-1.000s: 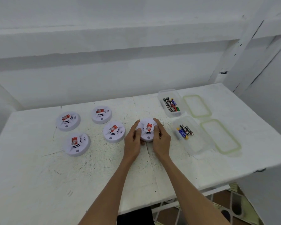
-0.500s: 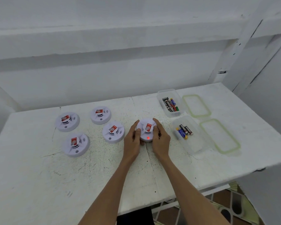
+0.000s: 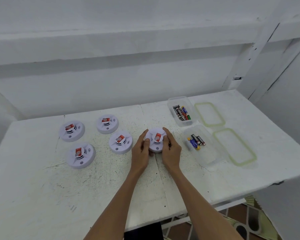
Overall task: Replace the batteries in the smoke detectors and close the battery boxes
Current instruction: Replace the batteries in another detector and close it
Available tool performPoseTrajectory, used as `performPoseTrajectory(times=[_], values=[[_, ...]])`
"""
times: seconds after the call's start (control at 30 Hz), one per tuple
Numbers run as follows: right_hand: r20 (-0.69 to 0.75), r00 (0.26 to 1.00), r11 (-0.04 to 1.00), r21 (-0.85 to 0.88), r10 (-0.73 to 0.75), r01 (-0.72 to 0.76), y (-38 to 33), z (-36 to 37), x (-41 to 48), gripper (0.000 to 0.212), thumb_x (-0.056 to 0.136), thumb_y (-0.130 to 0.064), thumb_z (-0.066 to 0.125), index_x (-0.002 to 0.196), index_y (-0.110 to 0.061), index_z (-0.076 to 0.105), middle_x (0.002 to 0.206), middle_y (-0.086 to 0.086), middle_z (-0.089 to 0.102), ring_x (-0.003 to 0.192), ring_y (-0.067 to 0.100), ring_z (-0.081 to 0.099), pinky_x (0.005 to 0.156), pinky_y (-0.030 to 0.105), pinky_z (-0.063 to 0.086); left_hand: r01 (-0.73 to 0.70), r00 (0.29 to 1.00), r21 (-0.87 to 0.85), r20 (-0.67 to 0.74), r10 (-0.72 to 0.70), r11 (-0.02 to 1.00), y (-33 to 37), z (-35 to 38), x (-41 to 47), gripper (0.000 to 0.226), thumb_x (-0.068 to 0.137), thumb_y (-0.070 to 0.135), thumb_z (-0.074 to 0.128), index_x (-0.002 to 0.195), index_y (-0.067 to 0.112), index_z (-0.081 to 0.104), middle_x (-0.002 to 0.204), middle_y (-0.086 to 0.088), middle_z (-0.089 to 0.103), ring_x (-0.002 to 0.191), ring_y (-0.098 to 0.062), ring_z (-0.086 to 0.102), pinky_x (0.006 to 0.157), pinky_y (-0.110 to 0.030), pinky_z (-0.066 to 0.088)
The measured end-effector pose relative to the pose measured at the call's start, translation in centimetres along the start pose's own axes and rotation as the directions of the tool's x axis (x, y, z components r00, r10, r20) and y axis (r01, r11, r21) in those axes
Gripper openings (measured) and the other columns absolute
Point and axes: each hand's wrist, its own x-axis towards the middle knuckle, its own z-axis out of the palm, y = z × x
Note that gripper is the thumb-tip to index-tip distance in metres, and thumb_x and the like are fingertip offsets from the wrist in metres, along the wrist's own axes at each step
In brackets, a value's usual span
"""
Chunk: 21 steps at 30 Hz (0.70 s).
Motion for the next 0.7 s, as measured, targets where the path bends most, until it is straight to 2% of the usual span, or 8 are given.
performPoseTrajectory(times=[0.07, 0.17, 0.37, 0.47, 0.53, 0.6, 0.63, 0.7], values=[[0.0, 1.0, 1.0, -0.003, -0.003, 0.003, 0.1, 0.0, 0.0, 0.034, 0.105, -0.022, 0.048, 0.136, -0.028, 0.06, 0.122, -0.017, 0.062, 0.106, -0.018, 0.057, 0.084, 0.007, 0.048, 0.005, 1.0, -0.005, 0.005, -0.005, 1.0, 0.0, 0.0, 0.0, 0.043, 0.111, 0.022, 0.046, 0.153, 0.02, 0.048, 0.144, 0.005, 0.059, 0.108, 0.009, 0.064, 0.07, -0.013, 0.055], [0.002, 1.0, 1.0, -0.006, 0.006, -0.006, 0.0, 0.0, 0.0, 0.034, 0.105, -0.023, 0.048, 0.136, -0.029, 0.059, 0.123, -0.017, 0.062, 0.107, -0.017, 0.057, 0.086, 0.009, 0.049, 0.007, 1.0, 0.004, 0.005, -0.007, 1.0, 0.3, 0.1, -0.1, 0.043, 0.111, 0.02, 0.045, 0.153, 0.017, 0.048, 0.142, 0.007, 0.057, 0.106, 0.02, 0.06, 0.071, -0.008, 0.052], [0.002, 1.0, 1.0, -0.012, 0.02, -0.02, -0.1, 0.0, -0.1, 0.034, 0.105, -0.022, 0.048, 0.135, -0.029, 0.059, 0.121, -0.02, 0.061, 0.105, -0.02, 0.056, 0.084, 0.006, 0.047, 0.014, 1.0, 0.015, 0.005, -0.014, 1.0, 0.3, 0.1, 0.0, 0.043, 0.111, 0.02, 0.045, 0.153, 0.015, 0.047, 0.143, 0.005, 0.057, 0.105, 0.026, 0.056, 0.075, -0.004, 0.05], [0.01, 0.999, 1.0, -0.002, 0.031, -0.031, -0.1, -0.1, 0.0, 0.034, 0.105, -0.023, 0.048, 0.136, -0.03, 0.059, 0.124, -0.018, 0.061, 0.107, -0.017, 0.057, 0.086, 0.007, 0.048, 0.008, 1.0, 0.008, 0.019, -0.008, 1.0, 0.2, 0.1, 0.0, 0.043, 0.111, 0.022, 0.046, 0.153, 0.019, 0.048, 0.146, 0.006, 0.056, 0.11, 0.023, 0.057, 0.08, -0.006, 0.05], [0.041, 0.997, 0.998, 0.007, 0.058, -0.058, -0.4, -0.2, 0.1, 0.034, 0.105, -0.026, 0.047, 0.136, -0.033, 0.059, 0.126, -0.017, 0.061, 0.11, -0.011, 0.058, 0.086, 0.007, 0.048, 0.037, 0.998, -0.006, 0.043, -0.037, 0.999, -0.2, -0.2, 0.2, 0.045, 0.11, 0.028, 0.048, 0.154, 0.024, 0.046, 0.149, 0.008, 0.055, 0.122, 0.01, 0.059, 0.093, -0.017, 0.055], [0.077, 0.991, 0.994, 0.002, 0.105, -0.106, -0.7, -0.2, 0.9, 0.033, 0.105, -0.029, 0.046, 0.135, -0.035, 0.057, 0.125, -0.014, 0.062, 0.109, -0.004, 0.06, 0.083, 0.008, 0.05, 0.064, 0.989, -0.008, 0.13, -0.063, 0.998, -0.3, -0.7, 0.8, 0.05, 0.107, 0.033, 0.054, 0.156, 0.028, 0.042, 0.151, 0.007, 0.055, 0.129, -0.009, 0.061, 0.1, -0.037, 0.058], [0.085, 0.986, 0.989, -0.004, 0.144, -0.145, -1.0, -0.2, 1.5, 0.031, 0.104, -0.031, 0.046, 0.133, -0.034, 0.056, 0.122, -0.01, 0.064, 0.105, -0.001, 0.062, 0.078, 0.01, 0.051, 0.053, 0.981, 0.013, 0.186, -0.054, 0.999, 0.1, -0.9, 1.2, 0.053, 0.105, 0.03, 0.059, 0.155, 0.029, 0.041, 0.15, 0.008, 0.055, 0.129, -0.01, 0.061, 0.098, -0.037, 0.059], [0.082, 0.973, 0.976, -0.017, 0.218, -0.217, -2.0, 0.1, 2.9, 0.025, 0.102, -0.034, 0.048, 0.125, -0.026, 0.053, 0.114, 0.001, 0.068, 0.094, 0.004, 0.066, 0.067, 0.014, 0.051, -0.037, 0.964, 0.068, 0.266, 0.018, 0.997, 1.4, -1.5, 2.3, 0.057, 0.099, 0.02, 0.069, 0.148, 0.032, 0.043, 0.143, 0.012, 0.057, 0.126, 0.001, 0.059, 0.093, -0.021, 0.056]])
